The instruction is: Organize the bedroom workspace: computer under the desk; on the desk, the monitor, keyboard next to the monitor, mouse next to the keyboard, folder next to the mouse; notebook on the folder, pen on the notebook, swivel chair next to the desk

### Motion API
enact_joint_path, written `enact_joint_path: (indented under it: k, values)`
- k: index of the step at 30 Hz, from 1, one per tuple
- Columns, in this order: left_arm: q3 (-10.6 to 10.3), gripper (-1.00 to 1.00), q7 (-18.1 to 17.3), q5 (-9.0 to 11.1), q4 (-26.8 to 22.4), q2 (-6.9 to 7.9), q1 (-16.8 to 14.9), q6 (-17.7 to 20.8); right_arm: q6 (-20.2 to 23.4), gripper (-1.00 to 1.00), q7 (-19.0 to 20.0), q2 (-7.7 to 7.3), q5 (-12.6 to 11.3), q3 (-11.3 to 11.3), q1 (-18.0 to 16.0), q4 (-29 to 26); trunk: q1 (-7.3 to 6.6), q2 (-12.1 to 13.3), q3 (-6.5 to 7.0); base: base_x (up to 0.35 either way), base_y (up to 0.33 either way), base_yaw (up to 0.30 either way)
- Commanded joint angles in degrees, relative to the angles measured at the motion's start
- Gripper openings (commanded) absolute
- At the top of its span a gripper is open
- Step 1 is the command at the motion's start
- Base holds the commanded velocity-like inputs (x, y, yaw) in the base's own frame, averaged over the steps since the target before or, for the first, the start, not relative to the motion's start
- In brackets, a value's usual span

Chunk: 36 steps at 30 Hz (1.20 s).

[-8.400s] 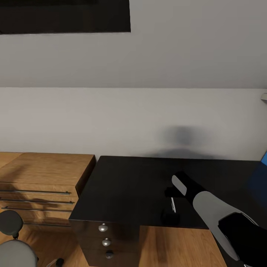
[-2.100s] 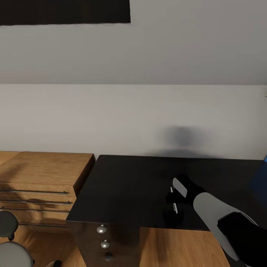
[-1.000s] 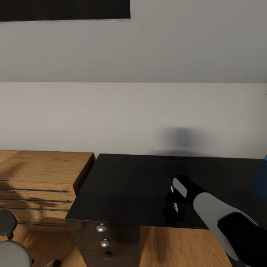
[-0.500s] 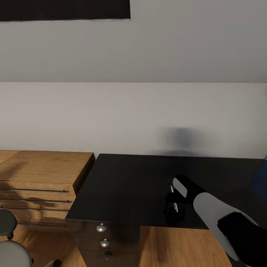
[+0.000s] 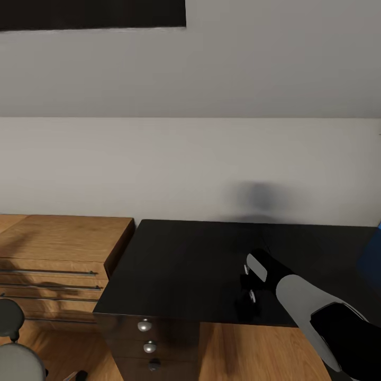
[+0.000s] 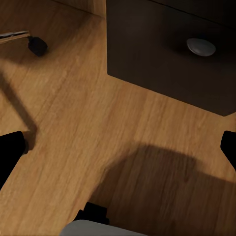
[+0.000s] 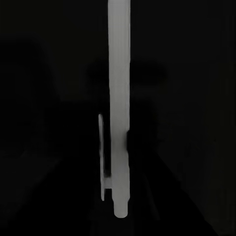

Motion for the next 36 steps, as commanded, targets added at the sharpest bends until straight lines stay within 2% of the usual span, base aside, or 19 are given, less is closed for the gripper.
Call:
enact_joint_path:
  k: [1,36]
  values:
    - [-0.3,1.0,0.5,0.1,-0.1,0.03,0.0,-0.1,0.0,-1.0,-0.5,-0.05,-1.5,0.2,0.0,-0.1,0.0,0.0,-0.05,0.0,0.0,0.0]
    - [-0.3,1.0,0.5,0.1,-0.1,0.04,0.0,-0.1,-0.1,-1.0,-0.5,-0.2,-1.5,0.2,0.0,-0.1,0.0,0.0,-0.05,0.0,0.0,0.0]
